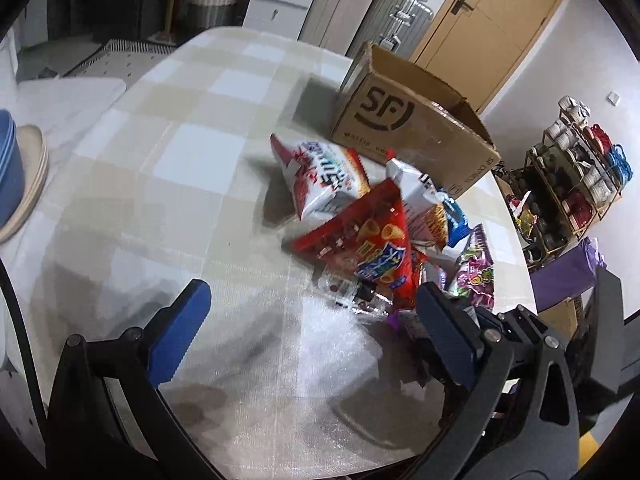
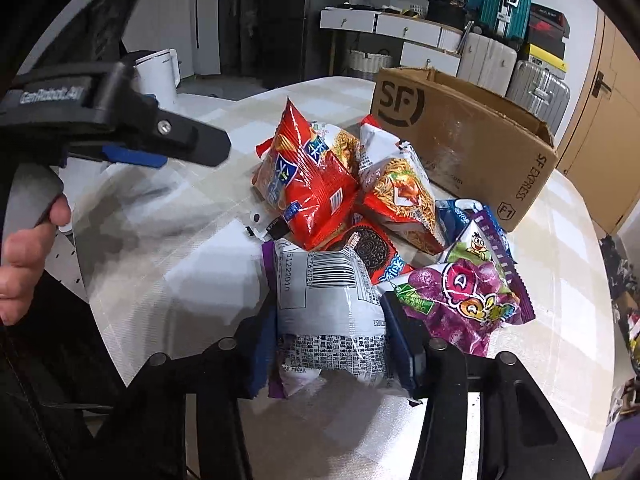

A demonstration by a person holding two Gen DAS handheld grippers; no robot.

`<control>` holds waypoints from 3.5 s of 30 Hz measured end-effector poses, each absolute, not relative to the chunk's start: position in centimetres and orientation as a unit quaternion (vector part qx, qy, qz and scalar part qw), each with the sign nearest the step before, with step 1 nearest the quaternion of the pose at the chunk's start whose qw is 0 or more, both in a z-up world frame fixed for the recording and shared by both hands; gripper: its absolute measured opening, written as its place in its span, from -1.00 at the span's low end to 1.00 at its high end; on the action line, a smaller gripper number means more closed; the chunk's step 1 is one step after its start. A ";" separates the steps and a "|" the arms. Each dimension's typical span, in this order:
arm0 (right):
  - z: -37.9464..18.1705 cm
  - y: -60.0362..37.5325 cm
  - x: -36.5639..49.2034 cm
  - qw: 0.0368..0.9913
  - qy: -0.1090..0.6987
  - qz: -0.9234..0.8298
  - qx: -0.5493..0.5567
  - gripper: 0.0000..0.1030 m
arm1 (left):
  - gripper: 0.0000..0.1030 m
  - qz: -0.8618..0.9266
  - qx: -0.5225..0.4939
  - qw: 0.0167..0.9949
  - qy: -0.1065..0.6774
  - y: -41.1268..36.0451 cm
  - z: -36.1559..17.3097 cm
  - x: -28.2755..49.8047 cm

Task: Organize snacks
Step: 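Grasp the white-silver barcode snack bag with the right tool, then grasp the red chip bag with the left tool while the right tool holds the white bag, then lift the red chip bag with the left tool while the right tool lifts the white bag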

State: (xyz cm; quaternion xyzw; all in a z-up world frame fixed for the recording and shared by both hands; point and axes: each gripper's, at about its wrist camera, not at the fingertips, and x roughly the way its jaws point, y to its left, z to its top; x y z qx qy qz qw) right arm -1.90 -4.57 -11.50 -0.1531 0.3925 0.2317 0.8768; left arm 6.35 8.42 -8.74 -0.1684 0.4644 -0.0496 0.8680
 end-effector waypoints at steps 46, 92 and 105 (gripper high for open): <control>-6.6 -11.6 -3.8 0.893 0.361 0.265 0.052 -0.19 | -0.42 -0.033 -0.211 0.834 0.508 4.6 -12.9 12.6; -5.4 -15.5 -3.7 0.916 0.329 0.176 0.150 -0.19 | -0.45 -0.091 -0.061 0.897 0.428 3.9 -6.5 3.0; -4.0 -15.7 -4.6 0.912 0.323 0.185 0.173 -0.19 | -0.45 -0.117 -0.046 0.902 0.413 3.3 -2.8 0.9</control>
